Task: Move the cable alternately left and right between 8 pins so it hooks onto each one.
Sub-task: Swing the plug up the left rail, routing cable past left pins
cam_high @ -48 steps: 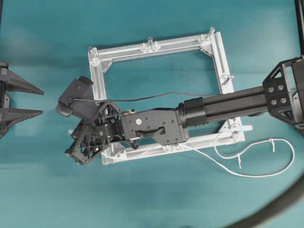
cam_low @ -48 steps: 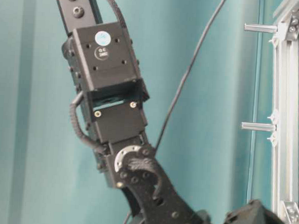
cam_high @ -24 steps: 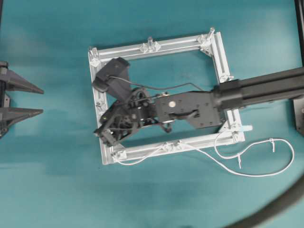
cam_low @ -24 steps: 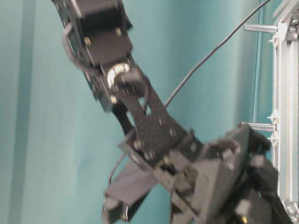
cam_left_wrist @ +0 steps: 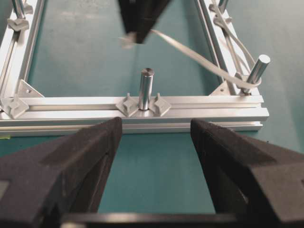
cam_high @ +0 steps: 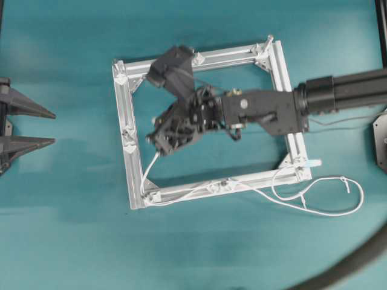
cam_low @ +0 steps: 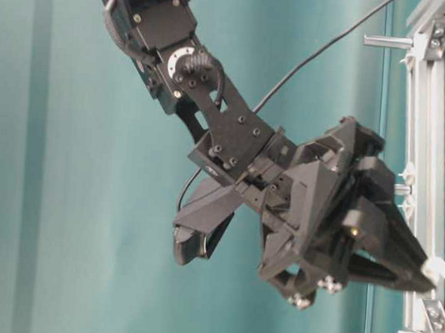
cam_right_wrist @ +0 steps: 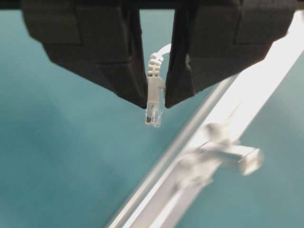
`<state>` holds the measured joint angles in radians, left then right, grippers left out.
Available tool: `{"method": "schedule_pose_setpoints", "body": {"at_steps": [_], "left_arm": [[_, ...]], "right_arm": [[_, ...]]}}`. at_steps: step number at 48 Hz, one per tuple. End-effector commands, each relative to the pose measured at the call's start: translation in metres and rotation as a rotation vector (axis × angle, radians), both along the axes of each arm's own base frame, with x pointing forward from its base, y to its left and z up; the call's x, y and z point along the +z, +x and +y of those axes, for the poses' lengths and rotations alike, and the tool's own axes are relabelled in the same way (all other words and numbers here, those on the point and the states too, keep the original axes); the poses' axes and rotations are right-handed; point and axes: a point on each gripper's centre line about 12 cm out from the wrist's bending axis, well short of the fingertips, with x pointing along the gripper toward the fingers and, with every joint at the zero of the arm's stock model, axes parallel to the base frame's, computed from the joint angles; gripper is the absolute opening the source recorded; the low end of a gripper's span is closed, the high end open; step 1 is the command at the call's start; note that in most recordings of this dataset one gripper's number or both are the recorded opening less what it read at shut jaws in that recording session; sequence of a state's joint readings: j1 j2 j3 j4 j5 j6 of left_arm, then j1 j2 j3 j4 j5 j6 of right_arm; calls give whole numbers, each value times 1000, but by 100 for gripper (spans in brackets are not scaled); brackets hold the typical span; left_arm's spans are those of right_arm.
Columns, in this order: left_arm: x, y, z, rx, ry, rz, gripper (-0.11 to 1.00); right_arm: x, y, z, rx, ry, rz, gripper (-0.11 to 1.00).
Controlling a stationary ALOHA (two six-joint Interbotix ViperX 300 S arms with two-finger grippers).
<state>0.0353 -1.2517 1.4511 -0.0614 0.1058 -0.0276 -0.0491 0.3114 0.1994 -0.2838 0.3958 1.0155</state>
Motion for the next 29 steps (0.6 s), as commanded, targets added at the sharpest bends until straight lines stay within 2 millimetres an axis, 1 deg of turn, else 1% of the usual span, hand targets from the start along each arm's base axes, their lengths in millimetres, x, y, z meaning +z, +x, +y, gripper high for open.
{"method": "schedule_pose_setpoints", "body": {"at_steps": [1, 9, 17, 29], "left_arm": [[6, 2, 1, 8, -6, -19, 72], [6, 2, 1, 8, -6, -19, 72], [6, 2, 1, 8, -7, -17, 72], [6, 2, 1, 8, -6, -19, 72]], "right_arm": [[24, 5, -12, 8, -41, -39, 15], [23, 17, -26, 35, -94, -5, 15], [24, 35, -41, 23, -90, -20, 15], [19, 61, -46, 64, -108, -17, 15]]}}
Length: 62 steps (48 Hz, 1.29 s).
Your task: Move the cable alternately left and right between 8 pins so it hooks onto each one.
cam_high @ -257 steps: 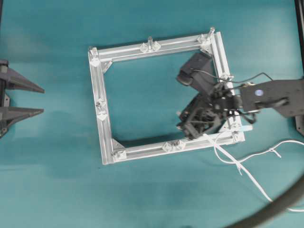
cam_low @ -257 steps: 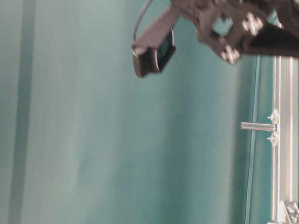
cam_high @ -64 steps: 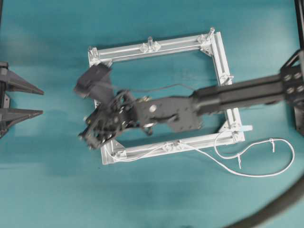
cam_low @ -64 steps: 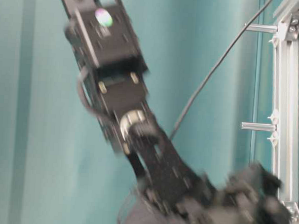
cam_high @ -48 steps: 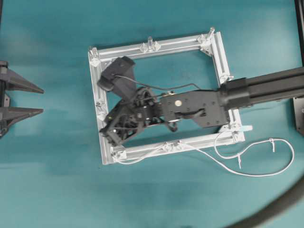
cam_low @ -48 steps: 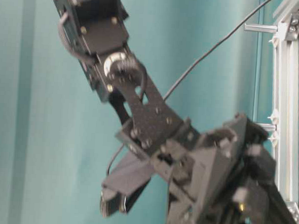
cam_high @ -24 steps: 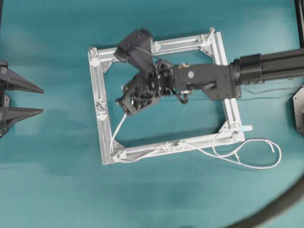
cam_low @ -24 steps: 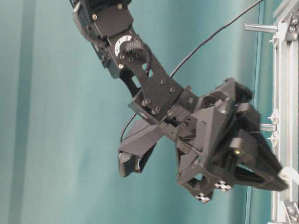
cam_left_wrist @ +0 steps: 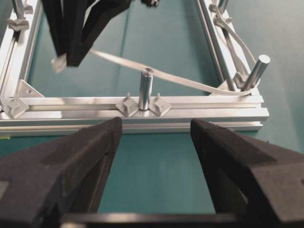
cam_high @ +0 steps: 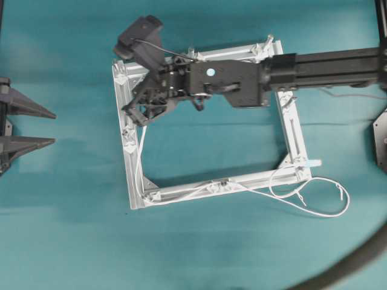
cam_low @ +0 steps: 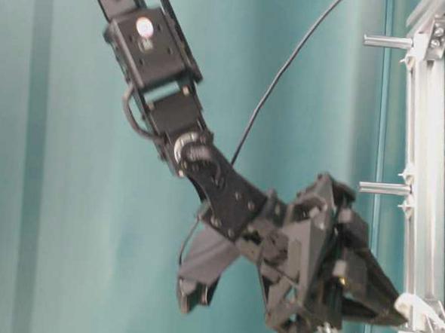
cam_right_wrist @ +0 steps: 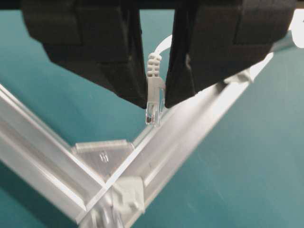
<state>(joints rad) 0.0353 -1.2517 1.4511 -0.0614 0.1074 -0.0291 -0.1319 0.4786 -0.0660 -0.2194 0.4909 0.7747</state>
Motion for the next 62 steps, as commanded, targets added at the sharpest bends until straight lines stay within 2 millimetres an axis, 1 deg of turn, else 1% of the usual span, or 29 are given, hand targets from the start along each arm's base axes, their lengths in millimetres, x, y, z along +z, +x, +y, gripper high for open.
{"method": "schedule_pose_setpoints", "body": {"at_steps": [1, 15, 23, 30, 38, 44, 55, 62], "left_arm": [[7, 2, 1, 7, -5, -20, 72], [7, 2, 1, 7, -5, -20, 72], [7, 2, 1, 7, -5, -20, 72], [6, 2, 1, 7, -5, -19, 72], [7, 2, 1, 7, -5, -20, 72], [7, 2, 1, 7, -5, -22, 72], [3, 2, 1, 9, -4, -35, 72], [4, 2, 1, 9, -2, -40, 72]], "right_arm": [[21, 13, 1, 15, -5, -44, 15], [24, 47, 3, 105, -14, -48, 15], [24, 63, -4, 134, -30, -35, 15], [31, 74, -13, 145, -46, -47, 15], [37, 79, -29, 129, -60, -66, 15], [37, 79, -43, 108, -65, -74, 14], [39, 75, -67, 42, -45, -90, 15], [42, 74, -77, -2, -25, -106, 15]]}}
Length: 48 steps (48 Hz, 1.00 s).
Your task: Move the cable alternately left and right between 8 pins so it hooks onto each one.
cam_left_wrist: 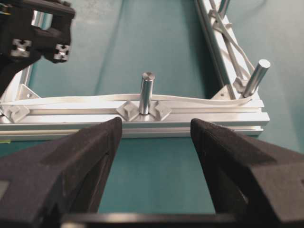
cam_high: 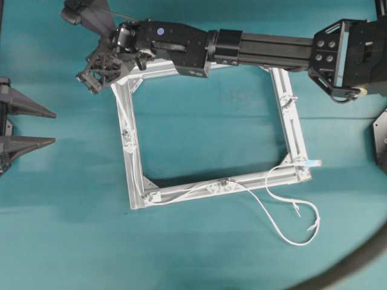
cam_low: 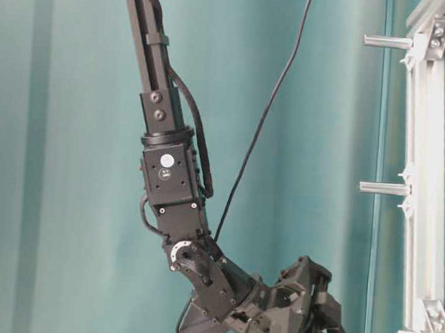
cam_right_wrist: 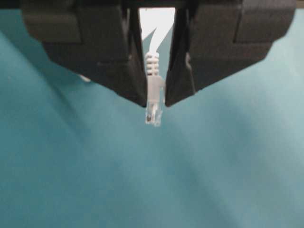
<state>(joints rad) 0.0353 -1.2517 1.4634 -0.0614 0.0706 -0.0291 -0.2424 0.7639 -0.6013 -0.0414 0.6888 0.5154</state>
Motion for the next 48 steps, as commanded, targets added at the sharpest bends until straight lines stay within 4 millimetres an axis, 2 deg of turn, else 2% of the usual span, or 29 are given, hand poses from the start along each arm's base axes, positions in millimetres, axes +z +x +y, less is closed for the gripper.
{"method": "schedule_pose_setpoints", "body": {"at_steps": [1, 18, 31, 48], "left_arm": [[5, 2, 1, 6, -4, -15, 72], [7, 2, 1, 7, -5, -20, 72], [8, 2, 1, 7, -6, -22, 72], [8, 2, 1, 7, -5, -22, 72]], "right_arm": [[31, 1, -8, -19, -12, -72, 14], [32, -6, -33, -105, 24, -80, 15], [37, -11, -28, -154, 48, -81, 15], [39, -55, -14, -207, 97, -100, 15]]}}
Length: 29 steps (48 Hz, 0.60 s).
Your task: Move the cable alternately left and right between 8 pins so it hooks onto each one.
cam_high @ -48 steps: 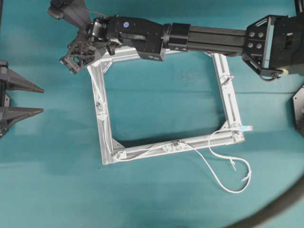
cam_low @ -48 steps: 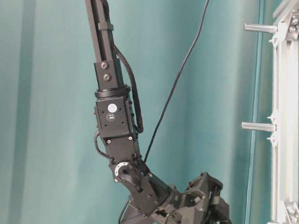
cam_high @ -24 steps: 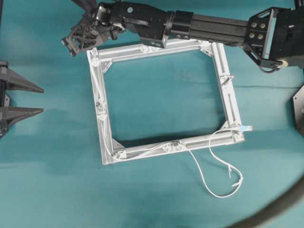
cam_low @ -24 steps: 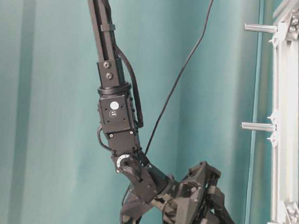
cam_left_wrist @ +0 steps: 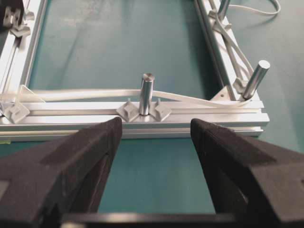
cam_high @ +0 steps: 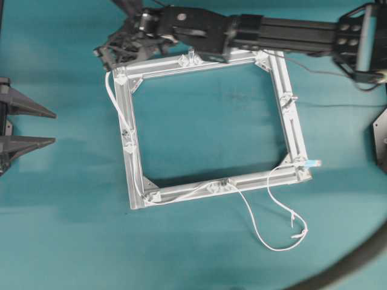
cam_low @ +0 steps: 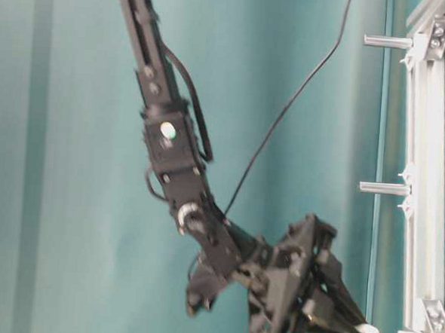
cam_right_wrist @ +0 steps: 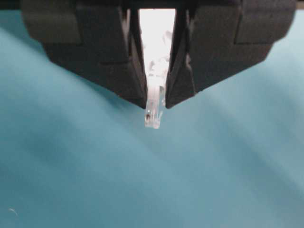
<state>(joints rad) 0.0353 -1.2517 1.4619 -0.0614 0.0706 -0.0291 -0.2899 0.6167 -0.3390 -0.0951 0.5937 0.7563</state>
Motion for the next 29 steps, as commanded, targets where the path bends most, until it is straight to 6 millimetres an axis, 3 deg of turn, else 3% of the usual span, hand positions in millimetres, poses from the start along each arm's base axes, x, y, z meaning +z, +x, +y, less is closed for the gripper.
{"method": "schedule_pose_setpoints", "body": {"at_steps": [1, 18, 29], "left_arm": [[7, 2, 1, 7, -5, -20, 72], [6, 2, 1, 6, -4, -17, 72], [7, 2, 1, 6, -7, -19, 72]], "right_arm": [[39, -12, 9, -1, -13, -85, 15], [21, -40, 39, 0, 37, -58, 15], [24, -49, 58, 28, 43, -56, 15]]}}
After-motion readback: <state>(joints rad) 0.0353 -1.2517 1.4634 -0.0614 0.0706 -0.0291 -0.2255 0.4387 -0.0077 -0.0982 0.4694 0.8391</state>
